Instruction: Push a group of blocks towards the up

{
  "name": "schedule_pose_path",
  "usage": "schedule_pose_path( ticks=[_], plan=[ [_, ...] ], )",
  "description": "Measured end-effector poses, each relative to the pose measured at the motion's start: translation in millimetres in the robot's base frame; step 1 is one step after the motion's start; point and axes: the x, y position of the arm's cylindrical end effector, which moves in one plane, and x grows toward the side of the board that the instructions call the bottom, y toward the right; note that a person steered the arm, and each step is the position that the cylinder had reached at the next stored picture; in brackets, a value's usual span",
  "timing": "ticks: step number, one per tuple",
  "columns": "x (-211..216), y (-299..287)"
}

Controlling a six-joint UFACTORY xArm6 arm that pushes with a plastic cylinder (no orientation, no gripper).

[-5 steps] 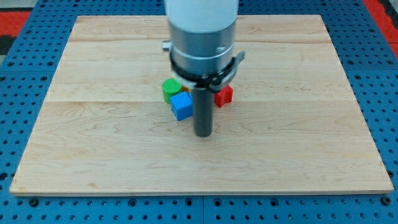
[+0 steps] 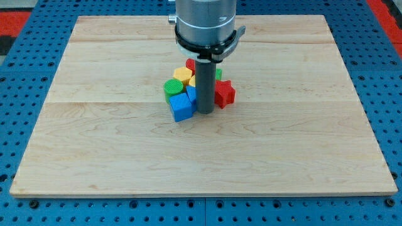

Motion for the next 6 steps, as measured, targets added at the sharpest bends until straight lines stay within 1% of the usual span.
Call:
schedule_pose_path(
  ticks=[1,3,5,6],
  plan=[
    [-10,-8],
    [-33,12],
    [-45,-39],
    [-58,-52]
  ],
)
